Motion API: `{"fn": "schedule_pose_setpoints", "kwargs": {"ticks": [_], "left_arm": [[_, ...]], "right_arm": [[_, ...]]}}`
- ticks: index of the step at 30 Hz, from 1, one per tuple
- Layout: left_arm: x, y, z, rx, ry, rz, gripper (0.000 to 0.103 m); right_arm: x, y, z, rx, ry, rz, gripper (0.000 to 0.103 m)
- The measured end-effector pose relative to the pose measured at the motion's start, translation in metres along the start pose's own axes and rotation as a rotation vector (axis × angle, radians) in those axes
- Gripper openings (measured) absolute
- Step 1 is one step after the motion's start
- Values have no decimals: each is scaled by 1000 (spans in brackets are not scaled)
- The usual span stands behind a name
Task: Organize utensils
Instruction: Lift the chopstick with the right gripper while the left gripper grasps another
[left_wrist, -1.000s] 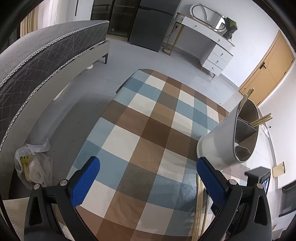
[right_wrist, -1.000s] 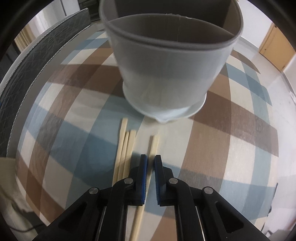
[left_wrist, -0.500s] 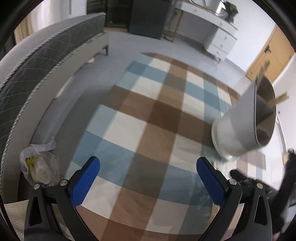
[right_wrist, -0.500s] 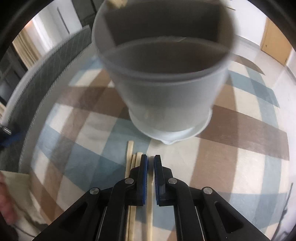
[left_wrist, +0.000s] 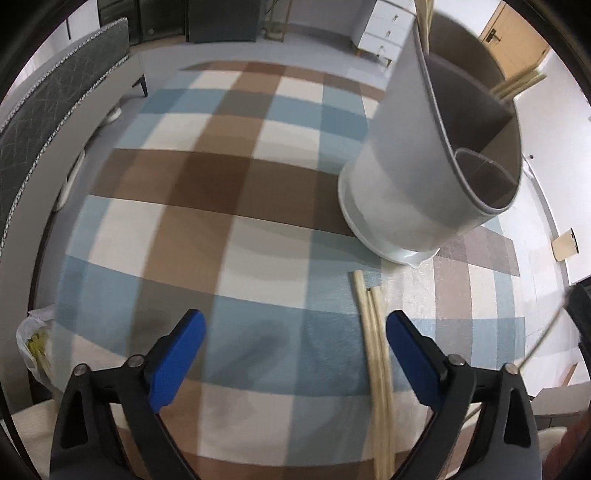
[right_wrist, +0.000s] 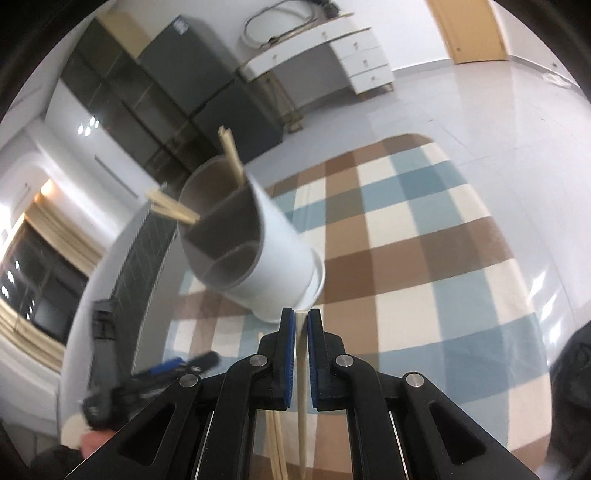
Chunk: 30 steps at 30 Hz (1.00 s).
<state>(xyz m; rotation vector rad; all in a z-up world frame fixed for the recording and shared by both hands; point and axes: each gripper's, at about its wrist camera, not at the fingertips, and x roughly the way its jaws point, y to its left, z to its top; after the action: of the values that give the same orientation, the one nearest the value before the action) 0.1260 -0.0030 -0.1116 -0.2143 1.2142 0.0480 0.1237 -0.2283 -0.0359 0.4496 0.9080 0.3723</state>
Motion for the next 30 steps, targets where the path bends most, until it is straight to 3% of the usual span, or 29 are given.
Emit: {"fn": "schedule_pose_setpoints", "kwargs": {"ticks": [4,11,12,13,19,24,26,30], "left_arm": [[15,-13,1,4,25,39,81],[24,-22,4,-7,25,71,76],[27,-23,6,-5,33,78,73],[30,-24,7,-4,45,86,64],[33,-28,9,1,24,122,48],[34,-30,8,18,20,165,23],[33,-31,7,23,20,162,6],[30,-29,5,15,23,166,2]], "right_arm": [[-6,0,2,17,-28,14,6],[-15,-2,5,41,-44,59,6],[-15,-2,5,40,-45,63,6],[-16,-2,6,42,-44,66,6],[-19,0,6,33,-55,70,6],[-20,0,7,33,-57,73,6],[-20,1,6,30,-59,71,6],[-21,-1,6,29,-61,60,6]]}}
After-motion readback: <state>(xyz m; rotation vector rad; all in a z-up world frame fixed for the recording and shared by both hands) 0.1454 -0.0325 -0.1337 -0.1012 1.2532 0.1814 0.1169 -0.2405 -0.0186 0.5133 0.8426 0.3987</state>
